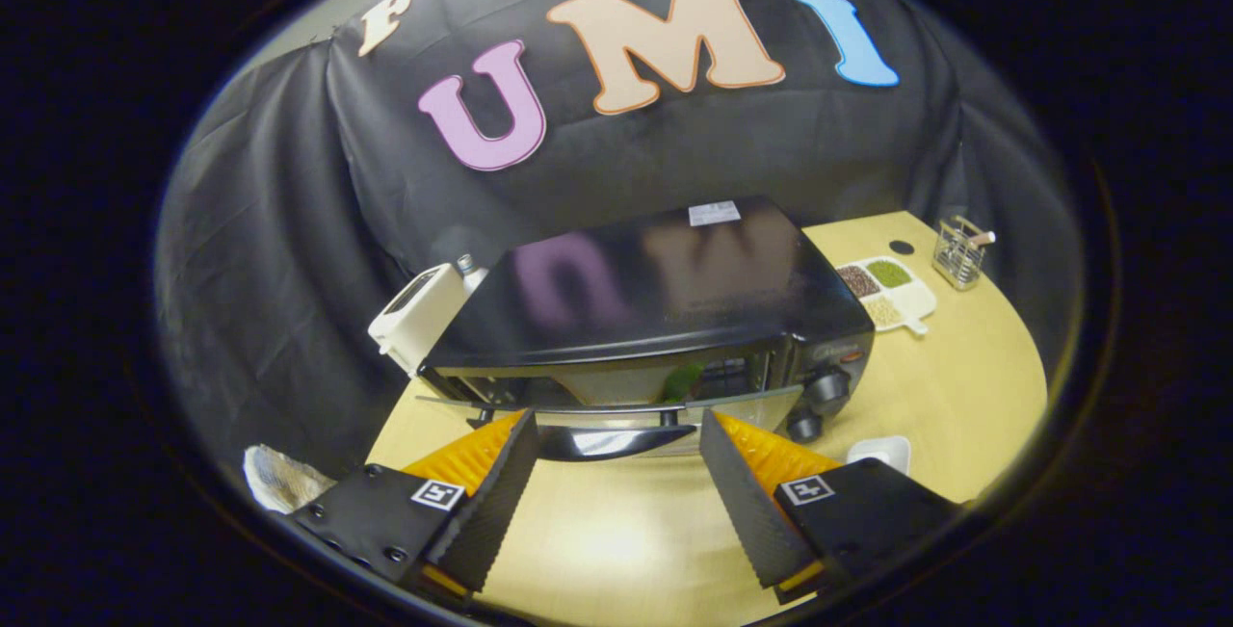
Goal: Open the toaster oven, put the food inside, and close the toaster oven door.
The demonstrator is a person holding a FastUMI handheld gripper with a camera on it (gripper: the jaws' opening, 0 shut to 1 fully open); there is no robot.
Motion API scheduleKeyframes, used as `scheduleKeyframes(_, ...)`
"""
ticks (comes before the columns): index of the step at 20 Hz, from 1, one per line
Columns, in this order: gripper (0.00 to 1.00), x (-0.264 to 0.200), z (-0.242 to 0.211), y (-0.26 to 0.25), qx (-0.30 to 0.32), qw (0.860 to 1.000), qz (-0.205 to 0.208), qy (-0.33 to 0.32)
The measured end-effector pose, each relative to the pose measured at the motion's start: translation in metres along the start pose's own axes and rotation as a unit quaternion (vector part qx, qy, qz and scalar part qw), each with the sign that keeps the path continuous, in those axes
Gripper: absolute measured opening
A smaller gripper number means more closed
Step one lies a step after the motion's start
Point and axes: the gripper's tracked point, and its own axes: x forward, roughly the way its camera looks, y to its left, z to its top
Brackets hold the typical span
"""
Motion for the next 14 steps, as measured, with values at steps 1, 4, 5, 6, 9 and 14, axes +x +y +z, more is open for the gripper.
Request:
scheduleKeyframes(1,1.00,0.001,0.003,0.000,0.001,1.000,-0.001,-0.003)
scheduleKeyframes(4,1.00,0.013,0.013,-0.001,0.009,1.000,-0.002,-0.011)
scheduleKeyframes(5,1.00,0.014,0.015,0.000,0.011,1.000,-0.002,-0.013)
scheduleKeyframes(6,1.00,0.017,0.015,-0.001,0.015,1.000,-0.003,-0.011)
scheduleKeyframes(9,1.00,0.018,0.014,-0.002,0.033,0.999,0.005,-0.008)
scheduleKeyframes(14,1.00,0.019,0.014,-0.002,0.042,0.999,0.005,-0.012)
